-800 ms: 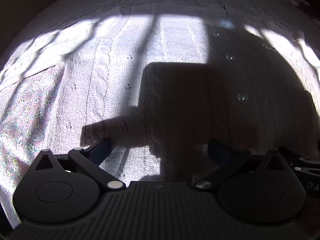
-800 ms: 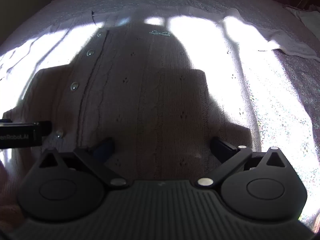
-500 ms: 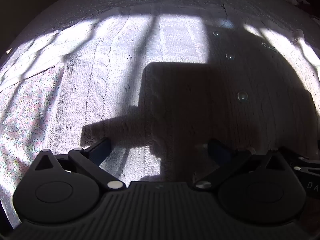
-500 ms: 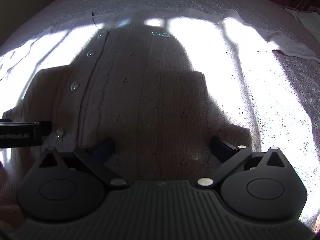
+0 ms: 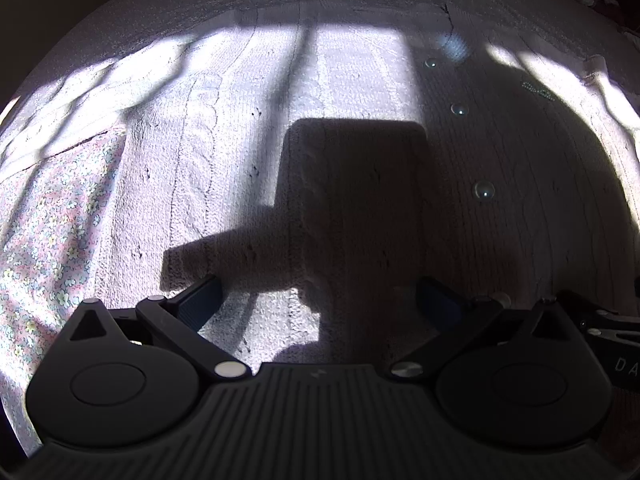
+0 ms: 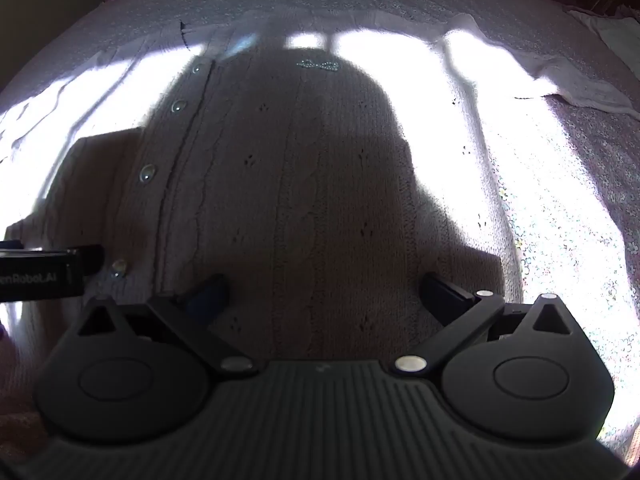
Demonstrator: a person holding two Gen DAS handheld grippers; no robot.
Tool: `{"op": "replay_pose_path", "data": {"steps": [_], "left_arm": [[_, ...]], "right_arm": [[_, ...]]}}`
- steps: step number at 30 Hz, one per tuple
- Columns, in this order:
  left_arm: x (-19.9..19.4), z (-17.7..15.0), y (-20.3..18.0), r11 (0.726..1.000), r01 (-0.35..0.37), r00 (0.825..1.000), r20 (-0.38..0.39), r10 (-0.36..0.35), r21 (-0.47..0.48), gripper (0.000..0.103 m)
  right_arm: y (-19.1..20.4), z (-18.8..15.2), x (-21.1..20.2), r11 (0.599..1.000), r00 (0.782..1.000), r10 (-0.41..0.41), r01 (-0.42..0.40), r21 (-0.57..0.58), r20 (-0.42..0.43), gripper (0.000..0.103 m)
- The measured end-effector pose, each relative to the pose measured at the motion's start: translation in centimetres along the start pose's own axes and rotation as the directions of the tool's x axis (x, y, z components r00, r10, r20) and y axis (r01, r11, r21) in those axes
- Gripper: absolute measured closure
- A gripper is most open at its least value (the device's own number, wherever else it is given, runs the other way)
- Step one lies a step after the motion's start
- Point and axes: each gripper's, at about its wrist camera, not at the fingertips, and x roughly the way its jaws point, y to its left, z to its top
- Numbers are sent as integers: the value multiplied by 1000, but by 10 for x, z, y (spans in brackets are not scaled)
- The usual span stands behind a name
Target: Fold small clothes
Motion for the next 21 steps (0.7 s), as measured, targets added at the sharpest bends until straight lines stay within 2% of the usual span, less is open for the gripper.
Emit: {"op": "replay_pose_path", "data": {"steps": [8,21], "left_arm": [[3,7,1,1000,13,999,-50,-12,24,0],[5,12,3,999,20,997,-72,-17,36,0]], "right_arm": [[-2,9,6,1000,998,6,-6,-3,-58,0],[-7,6,5,996,998,53,-55,-64,-37,0]]}}
